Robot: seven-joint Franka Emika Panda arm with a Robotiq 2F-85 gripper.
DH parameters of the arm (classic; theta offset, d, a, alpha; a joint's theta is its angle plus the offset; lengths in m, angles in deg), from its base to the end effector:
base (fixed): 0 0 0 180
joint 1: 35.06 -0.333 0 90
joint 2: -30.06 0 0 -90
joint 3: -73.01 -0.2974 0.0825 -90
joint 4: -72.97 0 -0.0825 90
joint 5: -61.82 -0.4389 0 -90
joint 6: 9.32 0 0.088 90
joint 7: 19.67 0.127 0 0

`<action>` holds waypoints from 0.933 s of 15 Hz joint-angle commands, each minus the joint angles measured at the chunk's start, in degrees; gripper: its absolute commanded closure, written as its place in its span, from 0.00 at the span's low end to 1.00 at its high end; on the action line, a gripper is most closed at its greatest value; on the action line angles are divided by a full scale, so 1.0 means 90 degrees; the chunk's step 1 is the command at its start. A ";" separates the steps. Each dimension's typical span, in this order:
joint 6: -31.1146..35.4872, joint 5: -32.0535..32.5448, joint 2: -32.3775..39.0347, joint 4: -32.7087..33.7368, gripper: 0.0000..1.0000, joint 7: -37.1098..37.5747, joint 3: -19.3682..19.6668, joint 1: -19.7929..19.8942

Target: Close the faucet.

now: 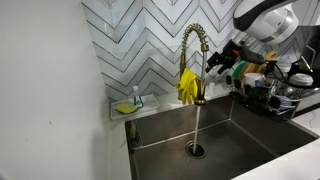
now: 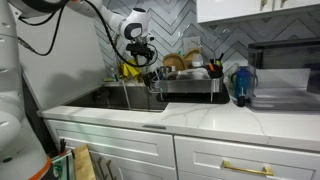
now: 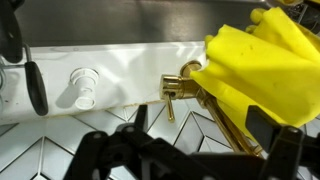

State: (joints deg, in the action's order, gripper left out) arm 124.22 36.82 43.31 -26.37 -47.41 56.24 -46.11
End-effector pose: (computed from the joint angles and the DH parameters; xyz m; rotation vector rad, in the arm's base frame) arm 0.6301 0.3341 0.4342 -2.5024 -0.9208 -0.4961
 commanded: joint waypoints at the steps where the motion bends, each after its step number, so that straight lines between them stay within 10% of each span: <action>1: -0.0227 -0.0114 0.0554 0.0534 0.00 -0.0148 -0.0145 0.0052; 14: -0.0261 -0.0550 0.1787 0.1771 0.00 -0.0158 -0.0692 0.0224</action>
State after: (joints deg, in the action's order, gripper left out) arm 123.87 33.98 56.79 -13.44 -47.81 51.77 -45.27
